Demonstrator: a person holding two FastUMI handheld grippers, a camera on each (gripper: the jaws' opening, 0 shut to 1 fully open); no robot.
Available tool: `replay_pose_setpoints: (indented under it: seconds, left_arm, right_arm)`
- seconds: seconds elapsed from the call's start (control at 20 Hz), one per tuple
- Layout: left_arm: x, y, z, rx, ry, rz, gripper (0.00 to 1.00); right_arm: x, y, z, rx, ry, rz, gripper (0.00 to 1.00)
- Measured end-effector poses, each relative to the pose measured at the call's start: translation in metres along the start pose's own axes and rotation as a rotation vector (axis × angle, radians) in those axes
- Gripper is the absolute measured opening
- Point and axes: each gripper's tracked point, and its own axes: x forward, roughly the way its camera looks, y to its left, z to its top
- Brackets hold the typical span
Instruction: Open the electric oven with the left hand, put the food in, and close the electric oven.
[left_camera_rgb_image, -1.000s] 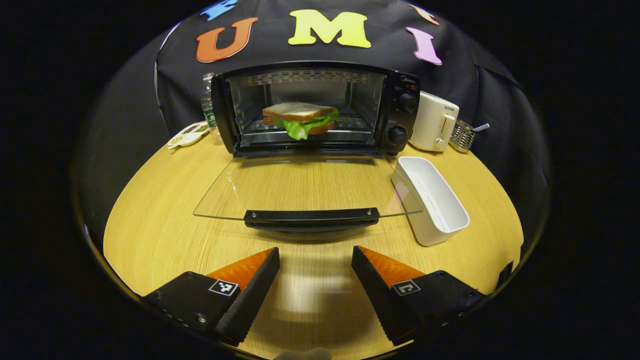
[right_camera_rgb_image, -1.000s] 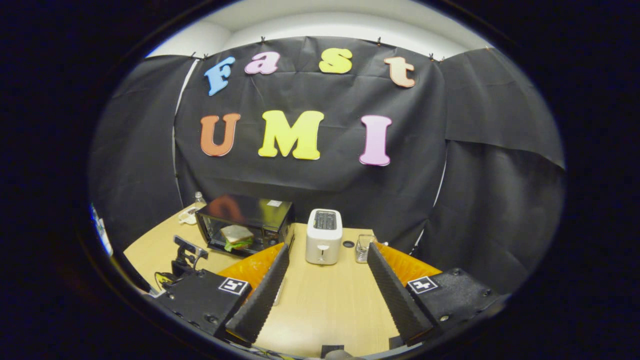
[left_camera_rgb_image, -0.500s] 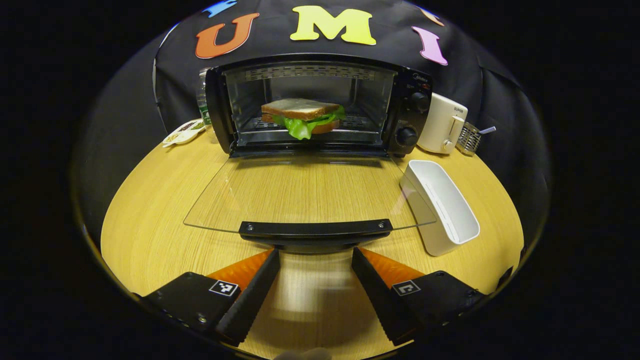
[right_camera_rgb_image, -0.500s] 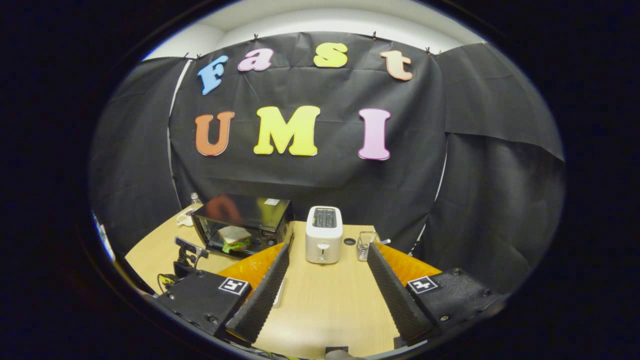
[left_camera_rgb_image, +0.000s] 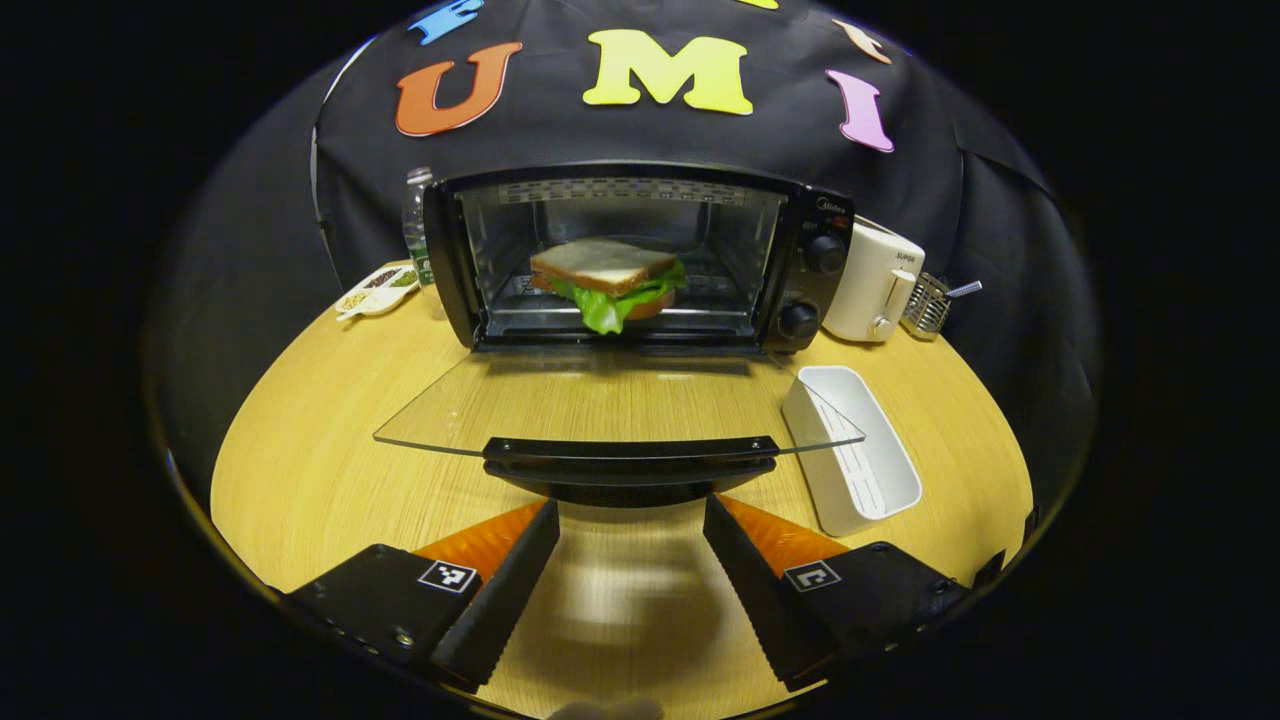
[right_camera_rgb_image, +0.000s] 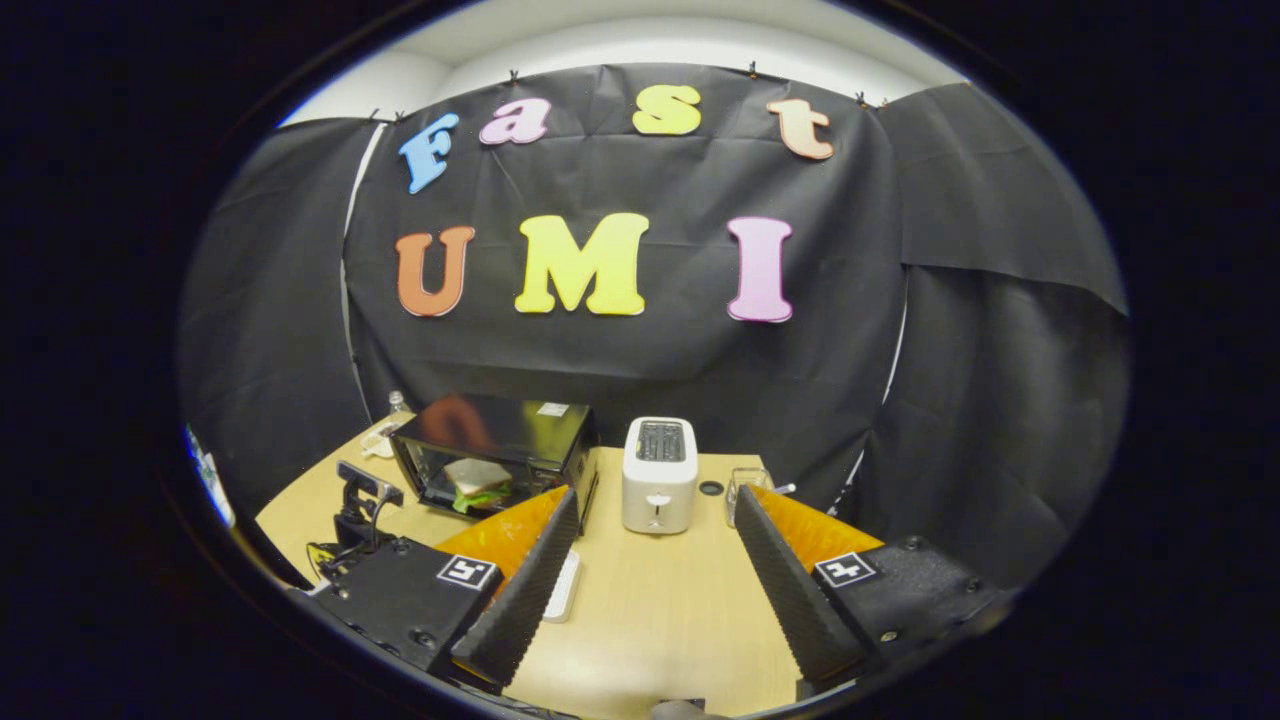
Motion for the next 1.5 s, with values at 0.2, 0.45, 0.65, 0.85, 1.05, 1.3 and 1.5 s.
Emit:
replay_pose_setpoints:
  seconds: [0.2, 0.45, 0.65, 0.85, 1.05, 1.3, 1.5]
  left_arm:
    - [-0.008, 0.000, 0.023, 0.015, -0.035, 0.004, 1.00]
    - [-0.003, 0.000, 0.059, 0.033, -0.082, 0.016, 0.96]
    - [0.008, 0.000, 0.095, 0.014, -0.125, 0.019, 0.96]
    - [0.013, 0.006, 0.126, 0.051, -0.183, 0.040, 0.96]
    - [0.012, 0.005, 0.126, 0.025, -0.181, 0.036, 0.96]
    - [0.004, 0.003, 0.124, 0.020, -0.183, 0.035, 0.96]
    - [-0.024, 0.002, 0.134, 0.023, -0.230, 0.037, 0.96]
  right_arm:
    - [0.003, -0.002, 0.002, 0.015, -0.008, 0.005, 1.00]
    - [0.007, -0.003, 0.004, 0.036, -0.010, 0.015, 1.00]
    - [0.005, -0.006, 0.009, 0.036, -0.021, 0.009, 1.00]
    - [0.003, -0.012, 0.011, 0.039, -0.028, -0.001, 1.00]
    - [-0.001, -0.016, 0.010, 0.045, -0.028, -0.008, 1.00]
    - [-0.004, -0.014, 0.010, 0.042, -0.035, -0.002, 1.00]
    - [-0.011, -0.008, 0.017, 0.034, -0.051, 0.009, 1.00]
